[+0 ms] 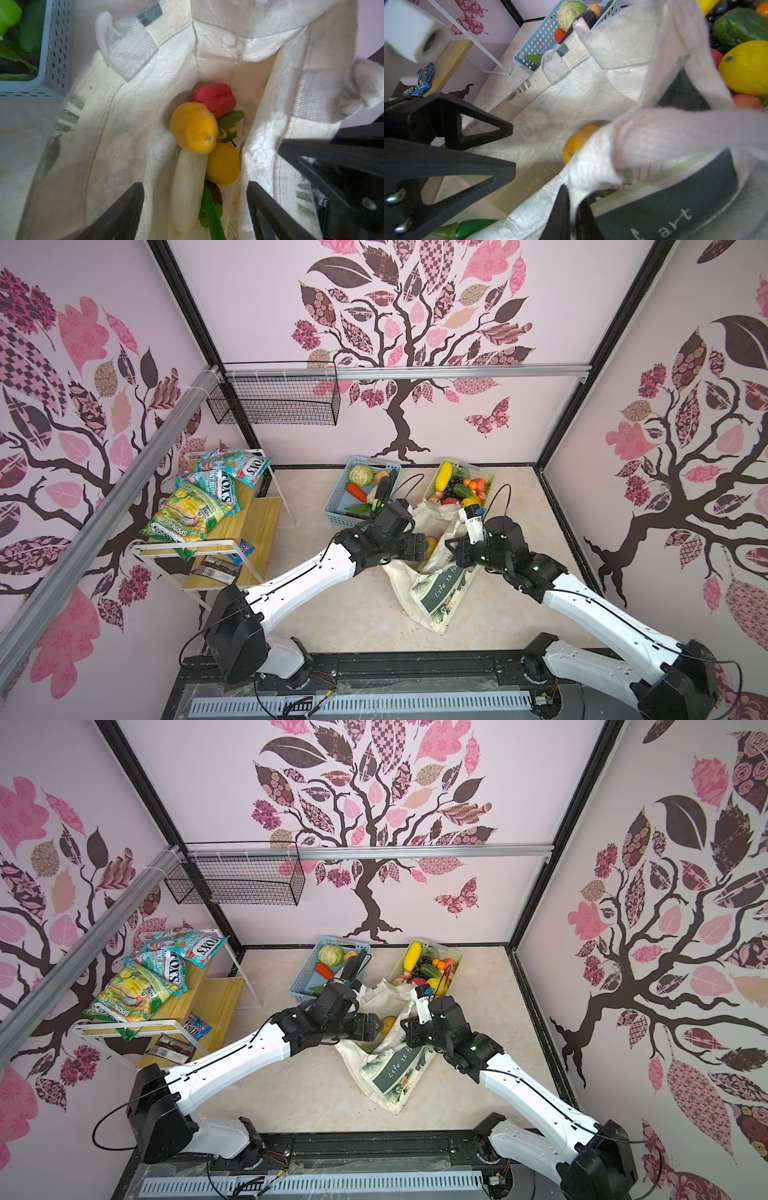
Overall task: Place the food into the grocery bag and tie it
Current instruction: 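Lower the potato into the bag and open the left gripper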
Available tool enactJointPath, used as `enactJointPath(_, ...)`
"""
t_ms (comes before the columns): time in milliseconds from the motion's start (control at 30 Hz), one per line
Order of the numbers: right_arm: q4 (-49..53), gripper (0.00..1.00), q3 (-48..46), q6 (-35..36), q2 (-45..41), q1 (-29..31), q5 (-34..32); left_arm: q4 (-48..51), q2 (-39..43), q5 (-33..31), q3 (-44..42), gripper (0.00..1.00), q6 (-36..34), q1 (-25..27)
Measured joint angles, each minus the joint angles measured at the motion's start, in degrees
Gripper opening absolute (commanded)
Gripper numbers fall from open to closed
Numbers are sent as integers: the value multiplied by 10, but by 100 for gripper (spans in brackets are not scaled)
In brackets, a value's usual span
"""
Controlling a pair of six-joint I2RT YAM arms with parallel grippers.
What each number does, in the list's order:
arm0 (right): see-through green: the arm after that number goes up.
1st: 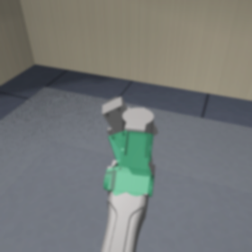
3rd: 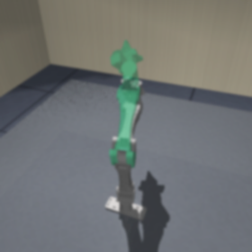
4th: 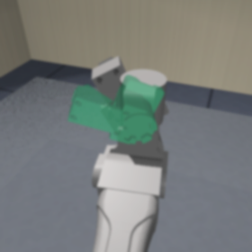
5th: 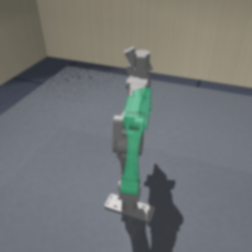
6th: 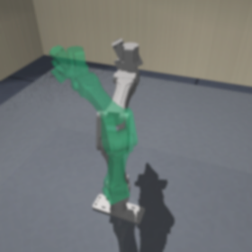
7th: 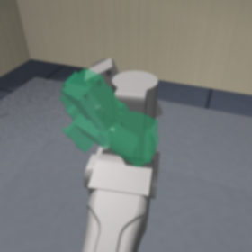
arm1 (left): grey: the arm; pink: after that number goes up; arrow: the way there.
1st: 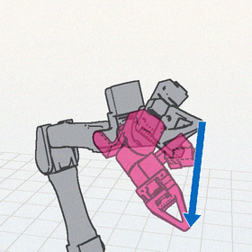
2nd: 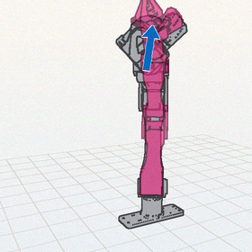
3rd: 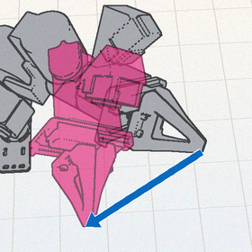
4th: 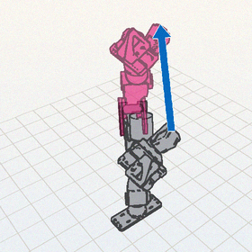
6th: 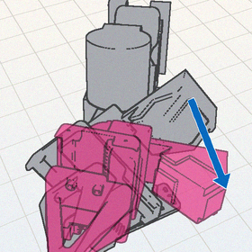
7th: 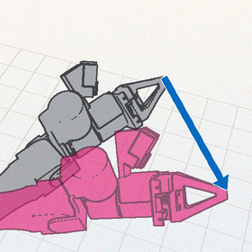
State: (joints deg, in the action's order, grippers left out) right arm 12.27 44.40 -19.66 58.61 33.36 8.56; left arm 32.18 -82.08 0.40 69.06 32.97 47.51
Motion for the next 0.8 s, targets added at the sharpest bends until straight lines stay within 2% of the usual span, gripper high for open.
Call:
enactJointPath(200,0,11,0,0,0,0,1,20,17,-30,43,81,-9,-3)
enactJointPath(367,0,11,0,0,0,0,2,40,27,-82,75,82,-33,-23)
enactJointPath(600,0,11,0,0,0,0,5,70,24,-142,78,82,-61,-65)
enactJointPath(800,0,11,0,0,0,0,6,75,8,-160,77,82,-69,-69)
